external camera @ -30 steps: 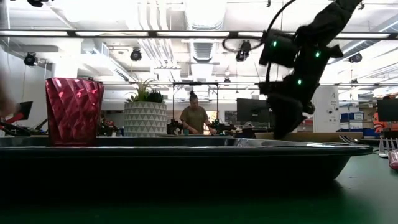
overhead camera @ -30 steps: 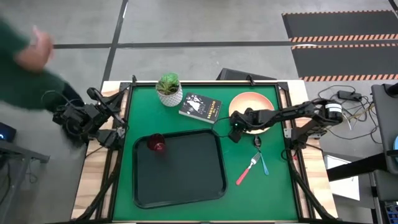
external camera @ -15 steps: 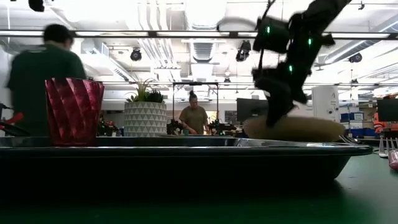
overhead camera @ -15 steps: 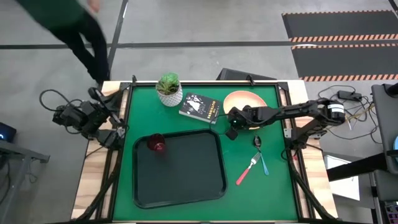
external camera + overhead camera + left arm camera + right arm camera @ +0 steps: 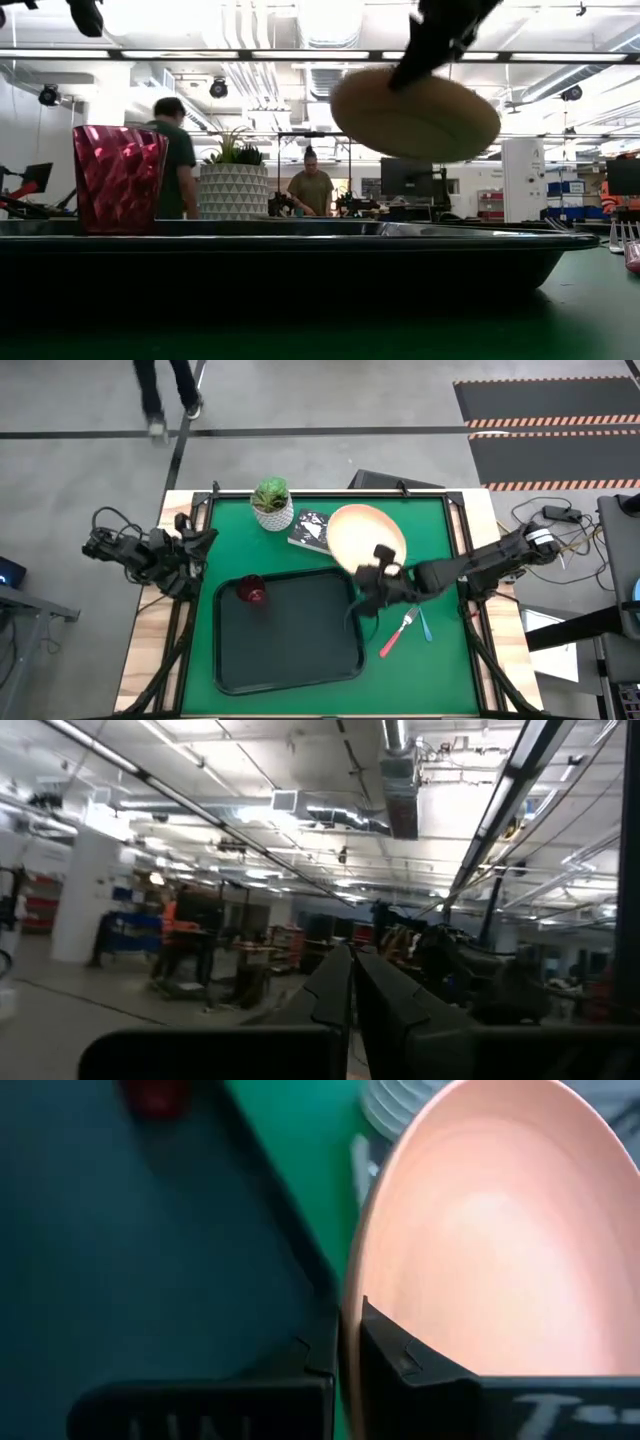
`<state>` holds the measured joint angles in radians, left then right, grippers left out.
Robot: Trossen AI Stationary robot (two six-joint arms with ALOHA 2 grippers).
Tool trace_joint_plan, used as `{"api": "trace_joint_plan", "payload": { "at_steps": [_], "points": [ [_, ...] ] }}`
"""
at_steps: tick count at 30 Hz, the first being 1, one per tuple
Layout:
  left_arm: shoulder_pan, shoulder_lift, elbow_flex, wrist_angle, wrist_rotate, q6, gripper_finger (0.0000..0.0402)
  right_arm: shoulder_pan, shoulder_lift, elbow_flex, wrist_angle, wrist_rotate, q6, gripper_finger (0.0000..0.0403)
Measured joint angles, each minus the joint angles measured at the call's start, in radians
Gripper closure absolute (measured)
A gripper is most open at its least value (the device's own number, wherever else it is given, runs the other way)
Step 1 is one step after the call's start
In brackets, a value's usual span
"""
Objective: Pick and place plate/cup/fork/spoon on tray
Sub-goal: Put the orange plate on the black table tray to the right of the red cup
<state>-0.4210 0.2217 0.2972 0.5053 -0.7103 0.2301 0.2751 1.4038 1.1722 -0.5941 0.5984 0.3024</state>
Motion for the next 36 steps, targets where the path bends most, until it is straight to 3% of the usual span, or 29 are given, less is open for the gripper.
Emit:
{"api": "trace_joint_plan", "payload": {
  "at_steps": [8, 15, 22, 28, 36],
  "points": [
    [0.000, 0.011, -0.025, 0.002, 0.038, -0.243, 0.0402, 0.186, 0.173, 0.129, 0.000, 0.030, 0.011, 0.0395],
    [0.000, 0.007, -0.032, 0.006, 0.195, -0.314, 0.0402, 0.276, 0.353, 0.261, -0.002, 0.022, -0.068, 0.0395],
    [0.000, 0.003, -0.032, 0.010, 0.265, -0.430, 0.0402, 0.290, 0.525, 0.459, -0.016, -0.082, -0.157, 0.0395],
    [0.000, 0.003, -0.038, 0.009, 0.270, -0.424, 0.0402, 0.285, 0.646, 0.629, -0.109, -0.084, -0.271, 0.0395],
    [0.000, 0.003, -0.038, 0.010, 0.271, -0.407, 0.0402, 0.277, 0.743, 0.750, -0.187, -0.188, -0.280, 0.0394]
  ]
}}
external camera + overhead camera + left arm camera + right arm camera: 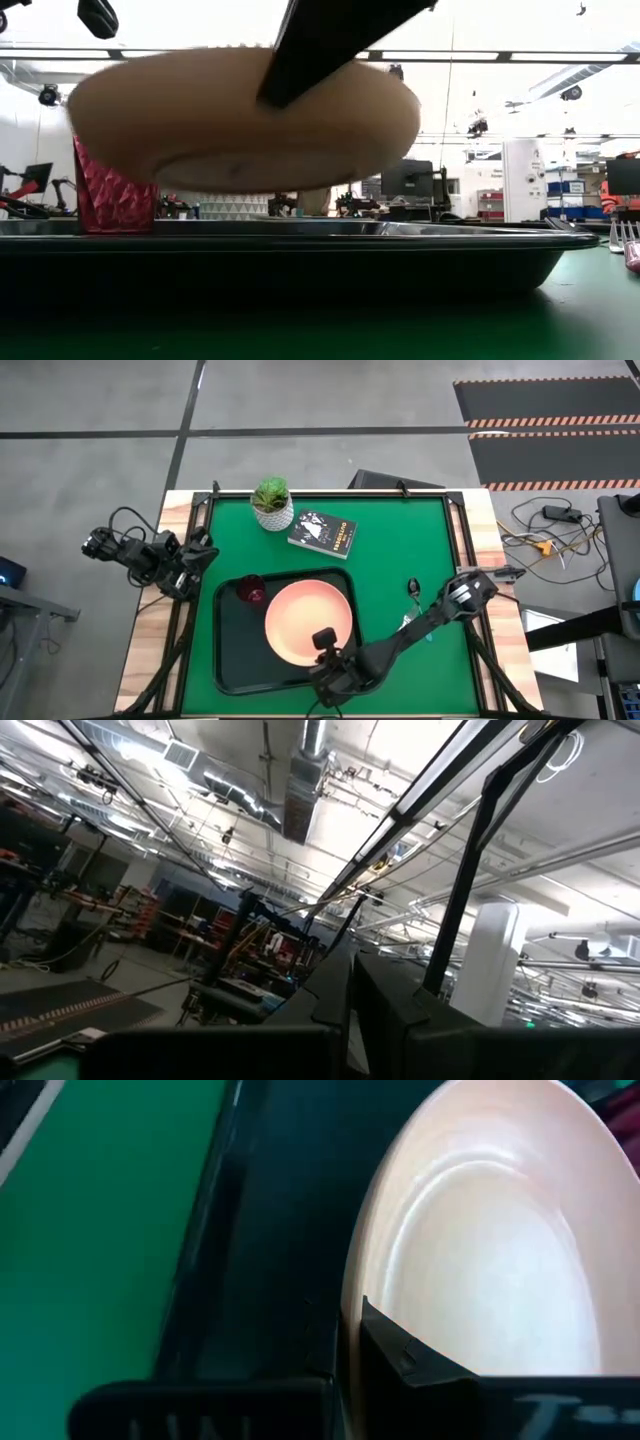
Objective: Pick and place plate/cup/fork/spoon on tray
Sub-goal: Put the orange plate on the black table tray to the right of the red cup
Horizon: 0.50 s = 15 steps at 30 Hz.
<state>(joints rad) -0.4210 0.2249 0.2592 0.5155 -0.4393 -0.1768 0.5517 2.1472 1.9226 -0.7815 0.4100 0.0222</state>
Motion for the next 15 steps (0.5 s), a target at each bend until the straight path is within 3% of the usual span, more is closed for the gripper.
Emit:
{"api": "trace_joint_plan", "payload": {
  "at_steps": [11, 15],
  "points": [
    [0.000, 0.004, -0.003, -0.001, 0.000, 0.000, 0.0402, -0.050, 0.038, -0.017, 0.010, 0.001, 0.025, 0.0394],
    [0.000, 0.004, -0.003, -0.001, 0.000, 0.001, 0.0402, -0.066, 0.038, -0.018, 0.010, -0.045, 0.027, 0.0387]
  ]
}}
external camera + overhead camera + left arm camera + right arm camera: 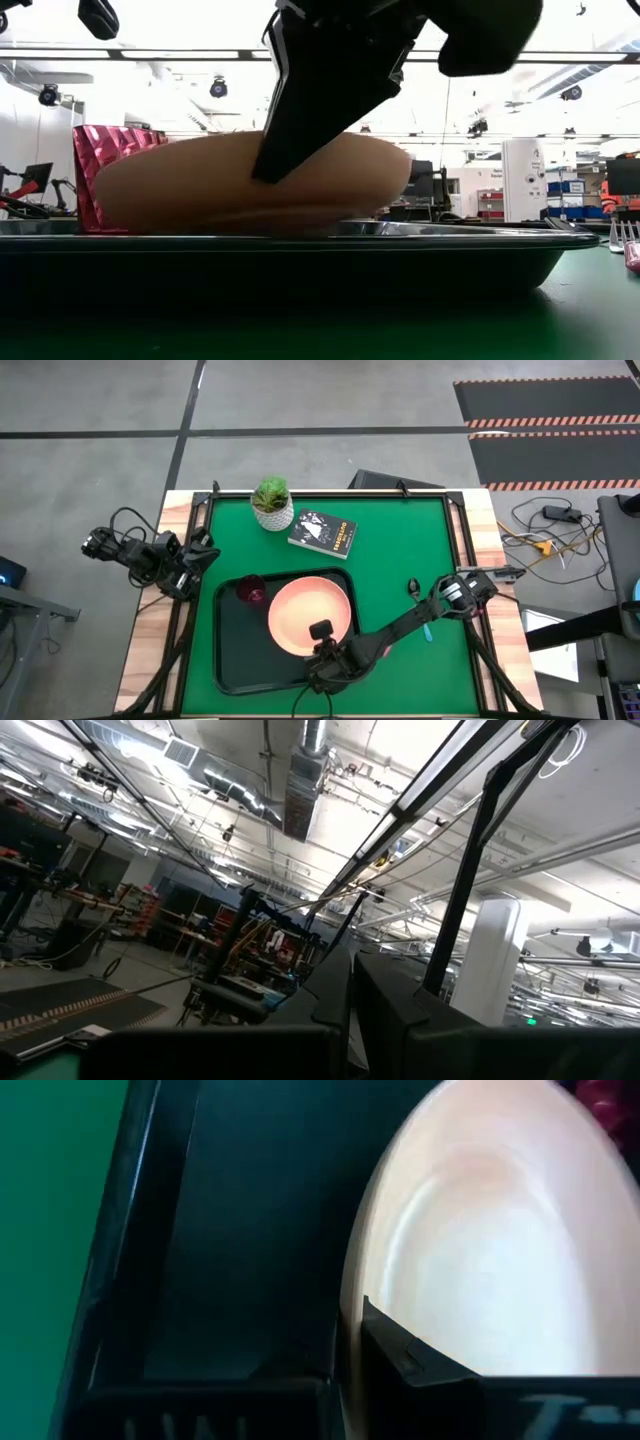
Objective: Pick and place plate/cup/fork/spoon on tray
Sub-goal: Put the orange plate on the black table tray to the right of the red cup, then put the red fork on the black table tray to the left of the orange plate
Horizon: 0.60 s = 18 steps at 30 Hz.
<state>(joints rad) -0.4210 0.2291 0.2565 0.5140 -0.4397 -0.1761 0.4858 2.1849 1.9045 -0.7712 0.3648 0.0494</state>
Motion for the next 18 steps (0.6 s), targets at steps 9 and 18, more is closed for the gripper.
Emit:
{"api": "trace_joint_plan", "payload": {
  "at_steps": [9, 18],
  "points": [
    [0.000, 0.000, 0.000, 0.000, 0.000, 0.000, 0.0402, -0.023, -0.011, -0.002, -0.001, -0.026, -0.002, 0.0314],
    [0.000, 0.003, 0.000, -0.001, -0.001, 0.001, 0.0402, -0.022, -0.096, 0.000, -0.075, -0.032, 0.026, 0.0258]
  ]
}}
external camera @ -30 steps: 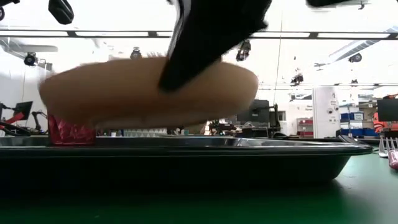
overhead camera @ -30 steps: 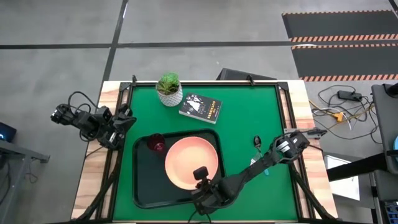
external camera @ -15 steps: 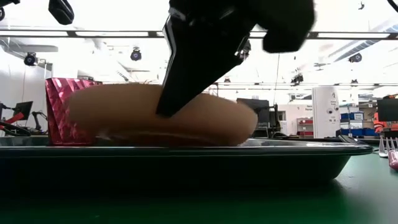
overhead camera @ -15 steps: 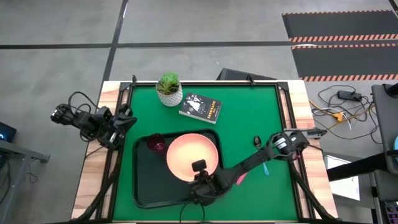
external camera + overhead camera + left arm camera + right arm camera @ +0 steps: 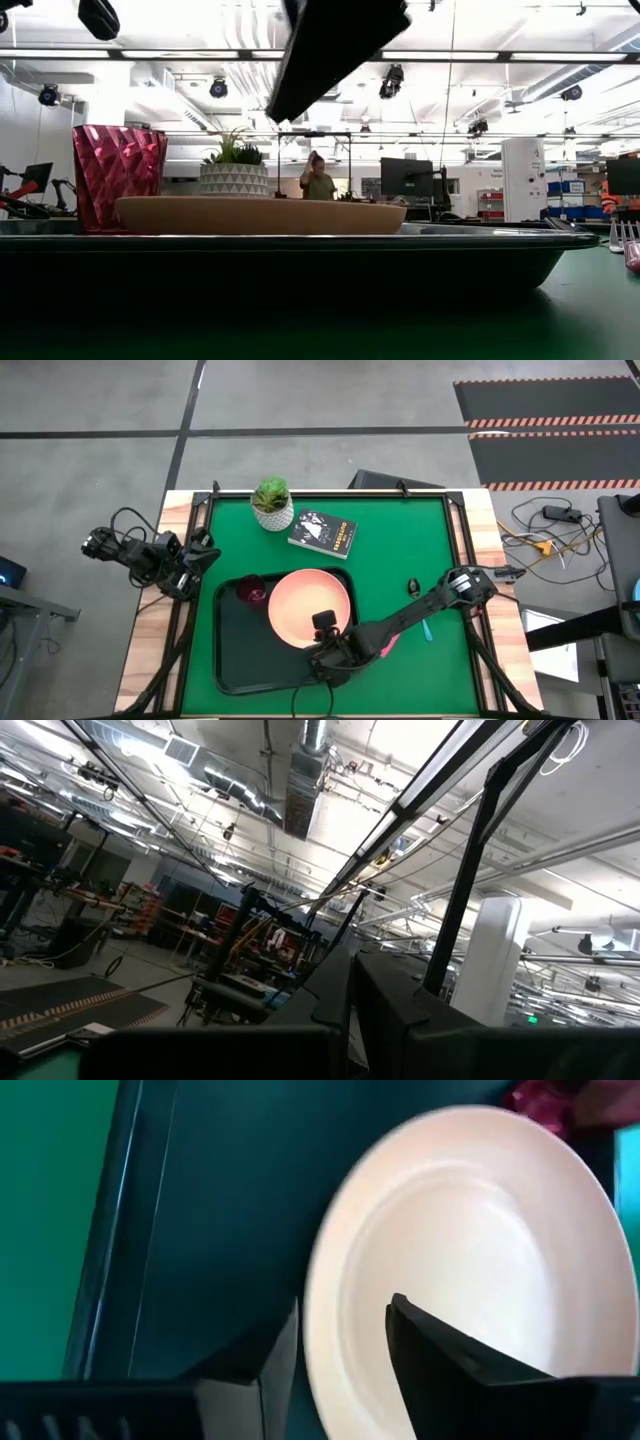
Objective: Pick and place plate/cup/fork/spoon on tray
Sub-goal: Put the red fork on the black table tray to the left of the orange plate
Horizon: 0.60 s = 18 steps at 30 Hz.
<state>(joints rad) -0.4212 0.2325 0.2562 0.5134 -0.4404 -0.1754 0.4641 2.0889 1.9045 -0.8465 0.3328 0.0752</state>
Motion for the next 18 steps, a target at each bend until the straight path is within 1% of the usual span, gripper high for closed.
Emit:
{"api": "trace_joint_plan", "payload": {
  "at_steps": [4, 8, 10, 12, 18],
  "points": [
    [0.000, 0.006, 0.000, 0.000, 0.000, 0.000, 0.0402, 0.000, -0.055, -0.001, -0.077, 0.003, 0.094, 0.0257],
    [0.000, 0.020, -0.002, 0.003, -0.001, 0.000, 0.0402, 0.011, -0.105, -0.029, -0.129, 0.008, 0.173, 0.0268],
    [0.000, 0.027, -0.002, -0.001, -0.001, 0.000, 0.0402, 0.018, -0.145, -0.079, -0.114, 0.008, 0.216, 0.0276],
    [0.000, 0.035, -0.002, 0.000, -0.001, 0.001, 0.0402, 0.024, -0.196, -0.144, -0.088, 0.007, 0.296, 0.0284],
    [0.000, 0.062, -0.002, 0.000, -0.001, 0.020, 0.0402, 0.042, -0.346, -0.382, -0.020, 0.009, 0.653, 0.0306]
  ]
}}
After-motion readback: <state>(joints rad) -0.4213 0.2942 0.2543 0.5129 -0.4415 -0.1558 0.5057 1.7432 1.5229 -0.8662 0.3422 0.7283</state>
